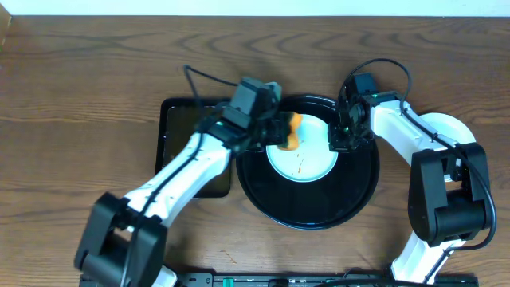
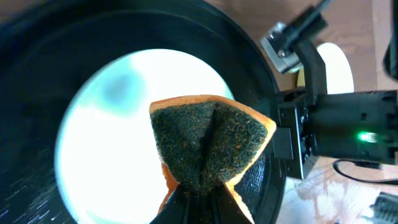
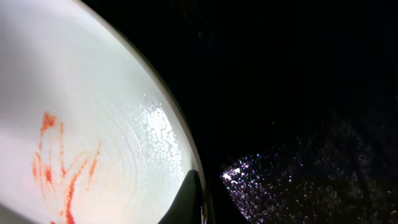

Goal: Clean dirty plates on tray and stack at the side
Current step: 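Scrub the stained blue plate with the sponge in left gripper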

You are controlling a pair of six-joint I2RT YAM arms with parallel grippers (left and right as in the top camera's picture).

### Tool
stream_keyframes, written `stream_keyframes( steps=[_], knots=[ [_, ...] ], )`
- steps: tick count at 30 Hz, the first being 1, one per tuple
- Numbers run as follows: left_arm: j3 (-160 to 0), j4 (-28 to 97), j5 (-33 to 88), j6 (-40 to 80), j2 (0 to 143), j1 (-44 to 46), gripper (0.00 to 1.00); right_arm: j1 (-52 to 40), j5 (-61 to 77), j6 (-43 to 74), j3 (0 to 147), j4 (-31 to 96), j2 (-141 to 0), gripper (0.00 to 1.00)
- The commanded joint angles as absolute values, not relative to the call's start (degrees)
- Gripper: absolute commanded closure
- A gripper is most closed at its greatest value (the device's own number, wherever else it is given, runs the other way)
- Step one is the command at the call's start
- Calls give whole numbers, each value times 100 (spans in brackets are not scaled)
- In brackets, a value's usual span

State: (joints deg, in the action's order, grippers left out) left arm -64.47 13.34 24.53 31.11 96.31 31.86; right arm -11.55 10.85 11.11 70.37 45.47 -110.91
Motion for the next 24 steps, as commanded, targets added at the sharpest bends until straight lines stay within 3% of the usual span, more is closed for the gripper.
stream_keyframes(
  steps=[1, 15, 20, 24],
  knots=[
    [-6545, 1083, 2285, 2941, 10145, 3489, 93, -1210, 950, 1107, 6893, 4639, -11124, 99],
    [-6545, -248, 2060, 2943, 11524, 3999, 93, -1210, 969, 1105, 6893, 4718, -11124, 99],
    [-6545, 349, 1068, 2941, 11681, 3920, 92, -1210, 969, 1107, 6893, 4740, -11124, 99],
    [-6545, 1103, 937, 2939, 11664, 3704, 93, -1210, 967, 1061, 6893, 4751, -11124, 99]
  ],
)
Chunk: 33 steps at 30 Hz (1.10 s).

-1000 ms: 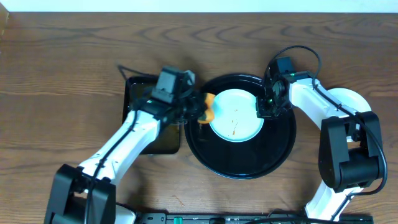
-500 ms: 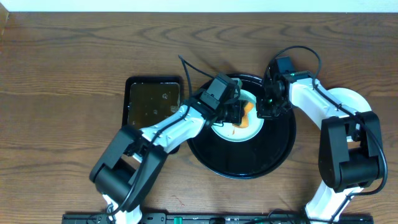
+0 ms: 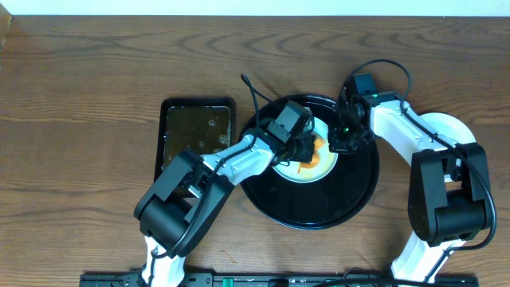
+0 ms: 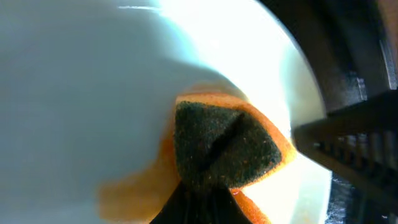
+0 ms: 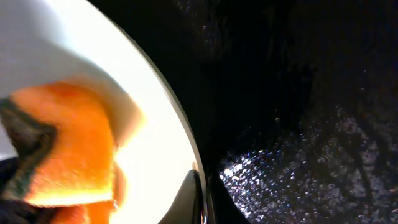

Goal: Clean dirty plates on tray and stack at the side
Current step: 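Scrub the stained blue plate with the sponge in left gripper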

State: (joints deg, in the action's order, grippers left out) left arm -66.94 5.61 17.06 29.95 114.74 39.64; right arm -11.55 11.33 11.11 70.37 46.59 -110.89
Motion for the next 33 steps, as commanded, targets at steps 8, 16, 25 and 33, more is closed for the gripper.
stream_keyframes(
  steps=[8, 16, 25, 33],
  knots=[
    [-6545, 2178, 1299, 2493, 11205, 3579, 93, -1208, 969, 1066, 6893, 4751, -11124, 99],
    [-6560, 1959, 449, 2206, 10180, 3406, 92, -1210, 969, 1066, 6893, 4772, -11124, 99],
    [-6495, 1828, 746, 2995, 10370, 3885, 93, -1210, 967, 1066, 6893, 4764, -11124, 99],
    [-6495, 1566, 751, 3636, 10798, 4375, 92, -1210, 969, 1063, 6893, 4775, -11124, 99]
  ],
)
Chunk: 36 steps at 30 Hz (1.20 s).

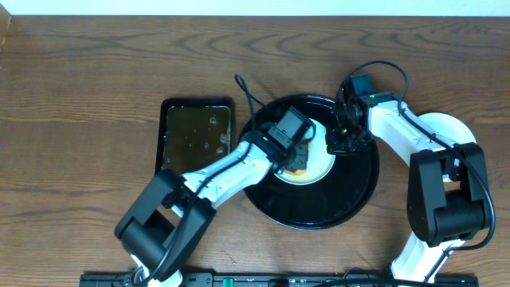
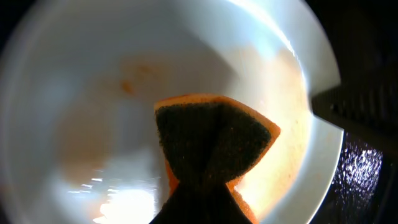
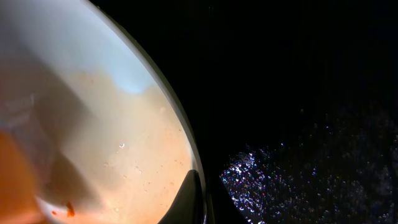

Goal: Clean dirty plates on tray and stack at the side
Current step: 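Scrub the stained blue plate with the sponge in left gripper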

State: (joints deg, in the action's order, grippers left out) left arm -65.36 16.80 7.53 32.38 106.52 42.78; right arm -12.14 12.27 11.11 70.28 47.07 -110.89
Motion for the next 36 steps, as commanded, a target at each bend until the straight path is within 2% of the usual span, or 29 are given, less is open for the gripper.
stream_keyframes(
  steps=[1, 7, 11, 13, 19, 24, 29, 36],
  knots=[
    [-6495, 1527, 751, 3636, 10829, 4399, 93, -1210, 969, 1066, 6893, 4777, -11124, 99],
    [-6495, 1291, 613, 3518, 11113, 4475, 93, -1210, 969, 1066, 6893, 4777, -11124, 99],
    [-6499, 1227, -843, 3295, 11181, 4401, 92, -1210, 969, 1066, 6893, 4788, -11124, 99],
    [-6508, 1004, -1061, 3092, 11177, 4285, 92, -1210, 969, 1066, 6893, 4801, -11124, 99],
    [-6506, 644, -1055, 2915, 11177, 3975, 92, -1210, 969, 1063, 6893, 4827, -11124, 99],
    [-6506, 1411, -1055, 2915, 11177, 3975, 92, -1210, 969, 1063, 6893, 4823, -11124, 99],
    [-6530, 2169, -963, 2224, 11045, 3874, 93, -1210, 969, 1063, 6893, 4823, -11124, 99],
    [-6545, 2423, -80, 2211, 9585, 3441, 92, -1210, 969, 1063, 6893, 4821, -11124, 99]
  ],
)
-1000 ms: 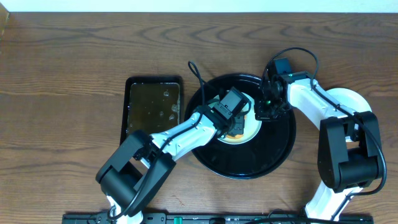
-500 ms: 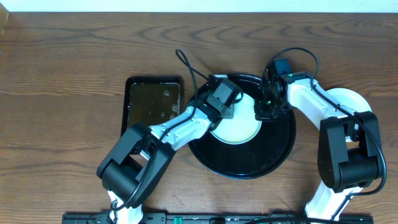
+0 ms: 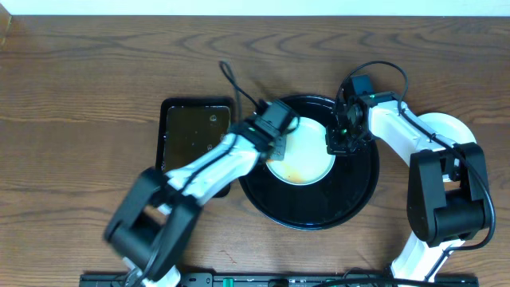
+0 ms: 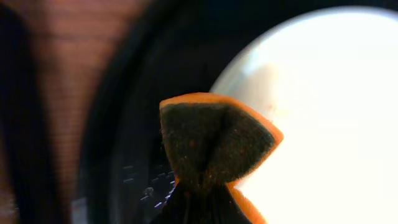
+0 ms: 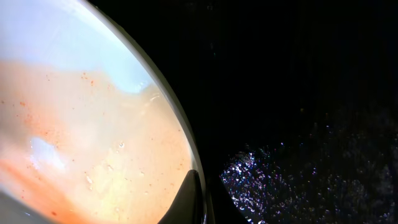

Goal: Clean dirty plates on tray and stack at the side
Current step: 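Scrub the stained blue plate with the sponge in left gripper, then return the sponge to the water tray with left gripper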

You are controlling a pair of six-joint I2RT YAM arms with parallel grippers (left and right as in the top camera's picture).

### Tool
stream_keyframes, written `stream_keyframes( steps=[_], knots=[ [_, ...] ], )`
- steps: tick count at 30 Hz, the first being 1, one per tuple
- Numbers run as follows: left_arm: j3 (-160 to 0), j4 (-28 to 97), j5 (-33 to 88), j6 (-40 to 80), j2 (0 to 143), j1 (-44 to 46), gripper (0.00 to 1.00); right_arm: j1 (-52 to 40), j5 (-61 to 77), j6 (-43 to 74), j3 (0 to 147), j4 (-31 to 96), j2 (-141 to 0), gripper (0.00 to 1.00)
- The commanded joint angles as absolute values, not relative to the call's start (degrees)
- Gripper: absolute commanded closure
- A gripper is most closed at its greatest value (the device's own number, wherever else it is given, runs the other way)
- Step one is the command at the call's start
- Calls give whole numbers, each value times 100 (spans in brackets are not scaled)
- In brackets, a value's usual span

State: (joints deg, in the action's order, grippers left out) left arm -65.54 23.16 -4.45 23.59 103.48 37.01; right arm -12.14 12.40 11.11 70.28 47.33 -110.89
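Observation:
A white plate [image 3: 304, 157] lies in the round black tray [image 3: 311, 209]; a thin orange film covers its surface [image 5: 93, 137]. My right gripper [image 3: 335, 143] is shut on the plate's right rim, one finger [image 5: 194, 198] lying over the edge. My left gripper [image 3: 279, 137] is shut on a folded orange sponge with a dark green scouring face [image 4: 214, 140]. It is held over the plate's left edge [image 4: 323, 112] and the tray's left side [image 4: 143, 124]. The left fingers are mostly hidden under the sponge.
A black rectangular basin of water [image 3: 195, 135] sits left of the tray, with the left arm reaching past it. A white plate [image 3: 446, 129] rests on the wooden table at the right, behind the right arm.
My left gripper has moved the sponge from the middle of the plate to its left edge, over the tray's left side. The right gripper still grips the rim. An orange film remains on the plate.
First the sponge was held at the plate's upper left and red streaks marked the plate. Then the sponge was on the plate's right part, then near its middle, with the streaks smeared into an orange film. Now the sponge is at the left edge.

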Motion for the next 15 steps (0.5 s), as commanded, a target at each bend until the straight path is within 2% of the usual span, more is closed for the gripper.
stream_keyframes(
  steps=[1, 4, 6, 8, 12, 15],
  knots=[
    [-6545, 2502, -82, 2211, 9441, 3402, 92, -1210, 967, 1063, 6893, 4821, -11124, 99],
    [-6545, 2958, -86, 2211, 8943, 3173, 92, -1210, 972, 1066, 6893, 4816, -11124, 97],
    [-6545, 3288, -99, 2211, 8711, 2954, 93, -1210, 1022, 1068, 6893, 4816, -11124, 90],
    [-6543, 3695, -110, 2211, 8508, 2556, 93, -1210, 1199, 1066, 6886, 4762, -11126, 87],
    [-6517, 4117, -106, 2211, 8482, 1949, 93, -1210, 1391, 1074, 6783, 4582, -11137, 87],
    [-6420, 4270, -106, 2209, 8497, 1640, 92, -1210, 1411, 1234, 6654, 4414, -11139, 91]
  ],
)
